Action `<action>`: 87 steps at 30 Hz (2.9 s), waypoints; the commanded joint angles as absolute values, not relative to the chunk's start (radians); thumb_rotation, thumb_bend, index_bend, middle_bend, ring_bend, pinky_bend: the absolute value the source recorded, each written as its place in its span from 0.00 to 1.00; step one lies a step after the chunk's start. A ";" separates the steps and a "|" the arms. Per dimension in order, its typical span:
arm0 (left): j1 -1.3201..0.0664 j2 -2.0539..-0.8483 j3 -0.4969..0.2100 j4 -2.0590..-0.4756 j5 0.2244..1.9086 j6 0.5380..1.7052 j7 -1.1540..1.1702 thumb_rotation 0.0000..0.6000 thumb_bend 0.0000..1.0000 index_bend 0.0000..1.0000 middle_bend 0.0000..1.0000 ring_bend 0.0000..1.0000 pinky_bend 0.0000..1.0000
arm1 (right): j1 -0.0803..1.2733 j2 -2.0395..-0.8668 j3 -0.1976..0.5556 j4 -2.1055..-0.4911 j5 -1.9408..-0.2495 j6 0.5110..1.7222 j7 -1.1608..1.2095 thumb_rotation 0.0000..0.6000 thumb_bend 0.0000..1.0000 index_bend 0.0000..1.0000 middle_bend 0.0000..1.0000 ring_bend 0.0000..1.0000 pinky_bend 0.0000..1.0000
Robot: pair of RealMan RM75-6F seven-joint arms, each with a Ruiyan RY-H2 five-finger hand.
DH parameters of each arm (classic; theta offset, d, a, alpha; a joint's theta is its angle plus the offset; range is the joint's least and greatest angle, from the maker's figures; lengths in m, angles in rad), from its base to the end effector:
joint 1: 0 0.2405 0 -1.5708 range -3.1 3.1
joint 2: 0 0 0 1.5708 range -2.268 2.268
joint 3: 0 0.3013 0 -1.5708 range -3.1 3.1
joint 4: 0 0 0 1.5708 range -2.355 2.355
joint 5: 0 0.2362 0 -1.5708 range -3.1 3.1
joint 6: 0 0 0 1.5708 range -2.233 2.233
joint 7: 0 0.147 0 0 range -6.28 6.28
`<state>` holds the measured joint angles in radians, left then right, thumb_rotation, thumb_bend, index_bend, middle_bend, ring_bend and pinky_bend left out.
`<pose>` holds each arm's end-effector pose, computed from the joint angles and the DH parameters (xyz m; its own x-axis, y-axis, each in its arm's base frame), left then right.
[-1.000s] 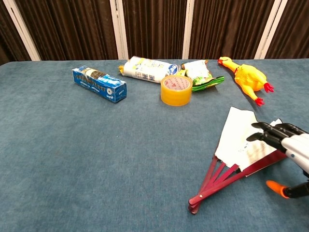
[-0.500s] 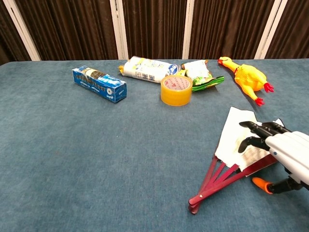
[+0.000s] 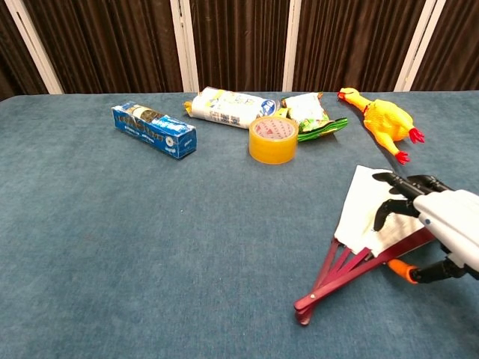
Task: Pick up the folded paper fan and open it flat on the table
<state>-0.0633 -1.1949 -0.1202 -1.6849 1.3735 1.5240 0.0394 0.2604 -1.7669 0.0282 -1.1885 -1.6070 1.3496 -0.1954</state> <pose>-0.3524 0.1950 0.1415 0.2817 -0.0841 0.9558 0.9547 0.1238 -0.2705 -0.2907 -0.2331 -0.0789 0.4094 -0.0824 0.9086 -0.8798 -0.2994 0.3693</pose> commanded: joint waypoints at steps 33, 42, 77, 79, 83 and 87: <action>-0.064 -1.203 -0.115 -1.691 1.376 1.526 0.066 1.00 0.34 0.11 0.00 0.00 0.00 | 0.298 -1.810 0.023 -1.087 -1.606 1.336 -0.140 1.00 0.35 0.64 0.12 0.21 0.11; -0.063 -1.200 -0.111 -1.695 1.382 1.525 0.063 1.00 0.34 0.12 0.00 0.00 0.00 | 0.303 -1.806 0.018 -1.071 -1.613 1.350 -0.097 1.00 0.37 0.67 0.13 0.21 0.11; -0.099 -1.218 -0.079 -1.681 1.509 1.499 -0.079 1.00 0.34 0.14 0.00 0.00 0.00 | 0.578 -1.268 0.309 -1.680 -1.484 1.107 -0.296 1.00 0.49 0.77 0.17 0.24 0.12; -0.110 -1.223 -0.075 -1.677 1.521 1.484 -0.119 1.00 0.34 0.14 0.00 0.00 0.00 | 0.613 -1.242 0.333 -1.693 -1.451 1.054 -0.313 1.00 0.49 0.77 0.17 0.24 0.12; -0.141 -1.220 -0.074 -1.656 1.526 1.434 -0.187 1.00 0.34 0.14 0.00 0.00 0.00 | 0.695 -1.212 0.389 -1.728 -1.330 0.943 -0.330 1.00 0.49 0.77 0.17 0.24 0.12; -0.169 -1.234 -0.090 -1.638 1.514 1.405 -0.226 1.00 0.33 0.13 0.00 0.00 0.00 | 0.768 -1.227 0.424 -1.720 -1.213 0.877 -0.348 1.00 0.49 0.77 0.17 0.24 0.12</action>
